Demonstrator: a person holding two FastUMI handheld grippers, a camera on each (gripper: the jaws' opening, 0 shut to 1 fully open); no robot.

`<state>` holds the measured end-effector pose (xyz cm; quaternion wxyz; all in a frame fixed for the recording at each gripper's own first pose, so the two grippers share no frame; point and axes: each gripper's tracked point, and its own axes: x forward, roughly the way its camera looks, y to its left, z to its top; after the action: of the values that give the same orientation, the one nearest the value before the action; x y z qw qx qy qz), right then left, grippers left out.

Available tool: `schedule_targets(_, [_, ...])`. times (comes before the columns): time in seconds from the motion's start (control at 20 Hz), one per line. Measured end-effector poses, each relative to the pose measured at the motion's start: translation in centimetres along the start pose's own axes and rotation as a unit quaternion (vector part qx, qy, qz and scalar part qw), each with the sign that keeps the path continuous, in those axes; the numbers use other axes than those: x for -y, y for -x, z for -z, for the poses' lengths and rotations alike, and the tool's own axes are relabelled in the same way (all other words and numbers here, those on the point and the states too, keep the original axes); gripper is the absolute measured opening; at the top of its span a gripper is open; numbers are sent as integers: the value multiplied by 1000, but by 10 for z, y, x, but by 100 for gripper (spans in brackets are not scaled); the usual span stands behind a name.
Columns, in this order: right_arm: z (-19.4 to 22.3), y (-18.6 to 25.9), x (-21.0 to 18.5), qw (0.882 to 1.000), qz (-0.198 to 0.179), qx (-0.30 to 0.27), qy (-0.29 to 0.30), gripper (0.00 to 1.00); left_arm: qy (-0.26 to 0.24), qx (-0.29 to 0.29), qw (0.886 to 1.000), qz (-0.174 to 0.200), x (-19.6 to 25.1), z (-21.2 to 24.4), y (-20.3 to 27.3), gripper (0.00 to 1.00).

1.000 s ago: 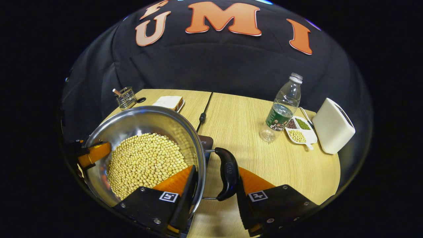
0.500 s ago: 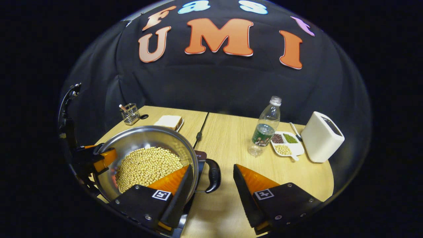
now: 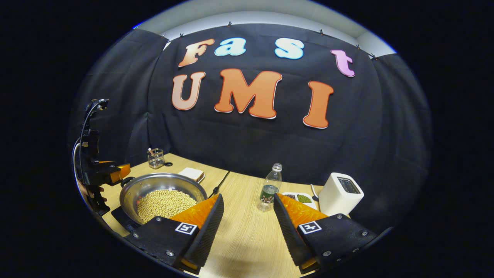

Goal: First push the handle of the pot to place it horizontally, then grasp the pot with both hands and set it on the induction cooktop.

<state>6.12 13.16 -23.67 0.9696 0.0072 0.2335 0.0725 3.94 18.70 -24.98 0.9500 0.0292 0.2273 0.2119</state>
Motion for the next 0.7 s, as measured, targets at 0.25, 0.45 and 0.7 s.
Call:
schedule_targets(0.25, [-34, 30, 40, 996, 30, 82, 11, 82, 29, 59, 996, 60, 39, -40, 48, 90])
schedule_targets(0.45, [-53, 52, 63, 993, 37, 108, 5, 82, 22, 79, 991, 105, 76, -55, 83, 89])
schedule_targets(0.7, [-66, 76, 86, 991, 36, 131, -14, 82, 22, 154, 980, 121, 101, -107, 142, 92])
